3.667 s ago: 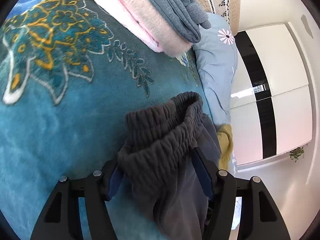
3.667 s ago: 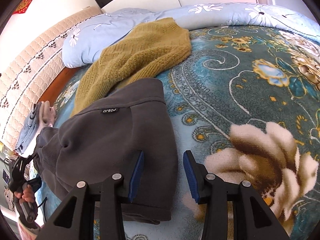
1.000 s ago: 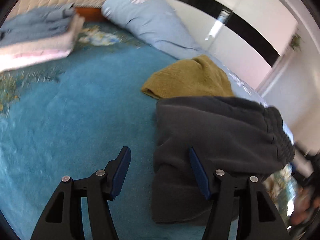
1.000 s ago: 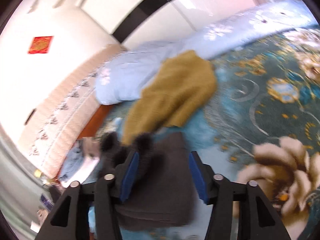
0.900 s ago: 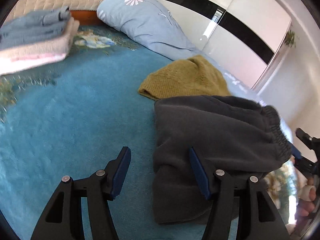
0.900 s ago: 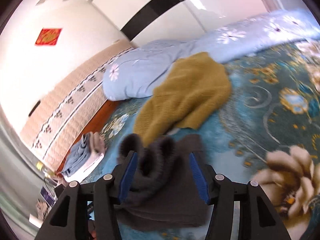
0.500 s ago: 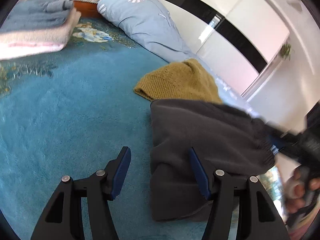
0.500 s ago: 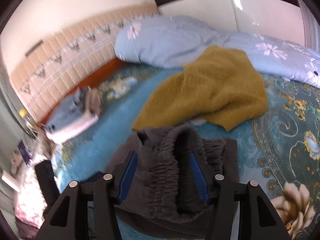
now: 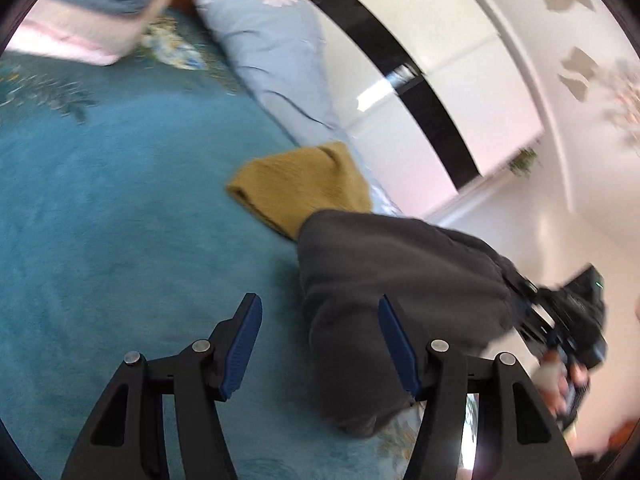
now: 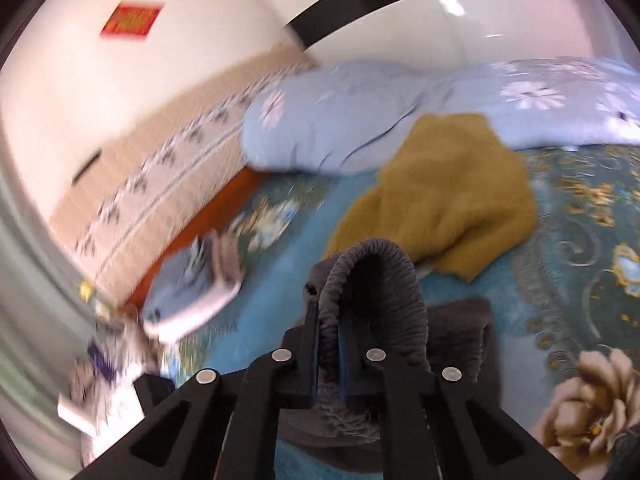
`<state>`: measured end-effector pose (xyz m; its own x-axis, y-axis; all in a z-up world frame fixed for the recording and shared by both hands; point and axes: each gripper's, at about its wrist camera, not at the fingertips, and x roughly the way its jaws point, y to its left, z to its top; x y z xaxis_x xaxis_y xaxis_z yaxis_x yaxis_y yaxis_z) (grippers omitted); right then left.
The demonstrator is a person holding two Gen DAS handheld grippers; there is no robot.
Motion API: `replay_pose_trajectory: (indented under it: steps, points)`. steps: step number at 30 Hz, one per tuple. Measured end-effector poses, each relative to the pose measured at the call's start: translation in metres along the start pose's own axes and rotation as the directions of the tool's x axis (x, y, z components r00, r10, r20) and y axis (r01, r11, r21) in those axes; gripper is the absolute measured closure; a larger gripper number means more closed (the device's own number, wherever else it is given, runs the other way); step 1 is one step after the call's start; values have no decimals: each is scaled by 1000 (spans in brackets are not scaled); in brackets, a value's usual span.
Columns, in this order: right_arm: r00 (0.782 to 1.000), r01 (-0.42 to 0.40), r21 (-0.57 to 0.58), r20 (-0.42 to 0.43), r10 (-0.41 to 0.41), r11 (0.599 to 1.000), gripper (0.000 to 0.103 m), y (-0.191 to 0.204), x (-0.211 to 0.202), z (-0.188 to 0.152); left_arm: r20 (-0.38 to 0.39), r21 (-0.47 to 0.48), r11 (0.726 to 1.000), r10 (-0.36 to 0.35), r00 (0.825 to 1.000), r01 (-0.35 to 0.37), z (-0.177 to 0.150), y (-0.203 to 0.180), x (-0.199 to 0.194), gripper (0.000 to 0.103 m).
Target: Fold clothes
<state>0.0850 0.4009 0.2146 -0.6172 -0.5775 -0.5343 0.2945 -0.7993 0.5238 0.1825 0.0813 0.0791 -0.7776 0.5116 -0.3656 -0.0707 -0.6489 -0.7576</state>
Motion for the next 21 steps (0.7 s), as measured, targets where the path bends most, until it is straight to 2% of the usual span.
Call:
replay_pose_trajectory:
  steps: [2, 6, 9, 13, 16, 18, 21]
  points:
    - [1000, 14, 80, -13, -13, 997, 95, -29, 3, -2, -38, 61, 998, 14, 999, -12, -6, -12, 7, 42]
    - [981, 150, 236, -158, -115, 960, 95, -88, 39, -36, -93, 162, 982, 110, 990, -94, -16, -24, 22, 42]
    - [986, 132, 297, -140, -94, 946, 94, -106, 44, -42, -144, 162, 980, 142, 979, -119, -20, -19, 28, 38]
    - [981, 164, 224, -134, -137, 961, 94, -92, 54, -19, -204, 134, 983, 151, 967, -125, -23, -9, 35, 38]
    - [965, 222, 174, -177, -191, 959, 94, -87, 76, -11, -210, 128, 982, 163, 964, -138, -24, -7, 35, 37]
    - [954, 251, 182, -211, -211, 951, 93, -97, 90, -16, -220, 105, 986, 148, 964, -127, -23, -3, 35, 37]
    - [961, 228, 210, -203, -186, 951, 93, -107, 90, -21, -218, 104, 987, 143, 965, -122, -23, -4, 32, 37]
